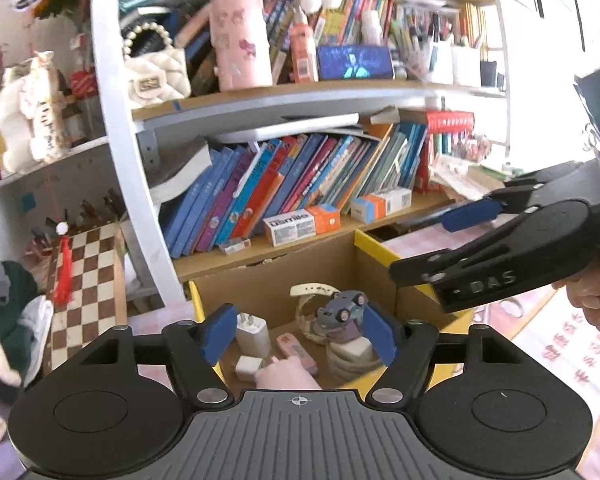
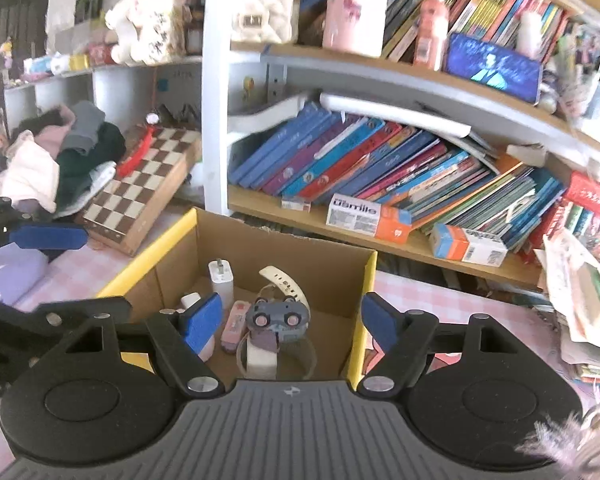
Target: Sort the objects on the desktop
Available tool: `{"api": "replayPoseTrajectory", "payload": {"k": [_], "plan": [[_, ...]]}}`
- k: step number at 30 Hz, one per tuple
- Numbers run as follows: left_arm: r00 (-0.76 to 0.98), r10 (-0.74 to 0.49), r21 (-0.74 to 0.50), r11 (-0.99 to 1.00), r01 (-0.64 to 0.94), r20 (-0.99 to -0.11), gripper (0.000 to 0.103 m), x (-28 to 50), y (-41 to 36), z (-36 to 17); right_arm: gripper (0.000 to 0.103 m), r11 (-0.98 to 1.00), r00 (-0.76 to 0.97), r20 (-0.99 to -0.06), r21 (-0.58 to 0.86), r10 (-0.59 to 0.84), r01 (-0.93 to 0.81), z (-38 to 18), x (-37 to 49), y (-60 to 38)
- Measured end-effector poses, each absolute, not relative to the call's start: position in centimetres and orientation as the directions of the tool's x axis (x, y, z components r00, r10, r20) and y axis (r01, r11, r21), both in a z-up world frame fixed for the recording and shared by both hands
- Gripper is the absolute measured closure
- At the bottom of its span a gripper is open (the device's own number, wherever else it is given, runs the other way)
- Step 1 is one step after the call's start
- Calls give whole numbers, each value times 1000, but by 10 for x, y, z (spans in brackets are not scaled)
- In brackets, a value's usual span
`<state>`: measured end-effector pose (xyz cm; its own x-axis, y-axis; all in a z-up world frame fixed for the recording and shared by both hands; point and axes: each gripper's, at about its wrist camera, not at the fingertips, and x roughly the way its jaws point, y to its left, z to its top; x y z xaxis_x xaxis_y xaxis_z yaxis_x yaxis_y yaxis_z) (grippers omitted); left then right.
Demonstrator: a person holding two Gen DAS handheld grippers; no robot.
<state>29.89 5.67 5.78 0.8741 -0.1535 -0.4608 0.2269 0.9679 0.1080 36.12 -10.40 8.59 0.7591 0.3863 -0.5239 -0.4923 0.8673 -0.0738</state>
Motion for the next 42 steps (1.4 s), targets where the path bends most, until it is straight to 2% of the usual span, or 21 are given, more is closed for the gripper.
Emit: {"api": "replayPoseTrajectory", "payload": {"k": [7, 12, 18, 31, 42], "plan": [[878, -149, 86, 974, 210, -455, 27, 250, 60, 57, 24, 867, 780, -493, -94, 387, -489, 84, 302, -122], [864, -149, 102, 969, 224, -481, 26, 220, 59, 49, 22, 856, 775, -511, -134, 373, -500, 68, 259, -127], [843, -136, 60, 979, 195, -520, 20, 189, 60, 33, 20, 866, 755, -556, -118, 347, -486, 44, 220, -130], [836, -76, 63, 989, 130, -544, 17, 153, 59, 17, 11, 899, 762, -580, -109, 288, -423, 24, 174, -128], [824, -113, 91, 977, 195, -555, 16, 140, 50, 14, 8, 887, 758, -595, -155, 267, -434, 21, 153, -123]]}}
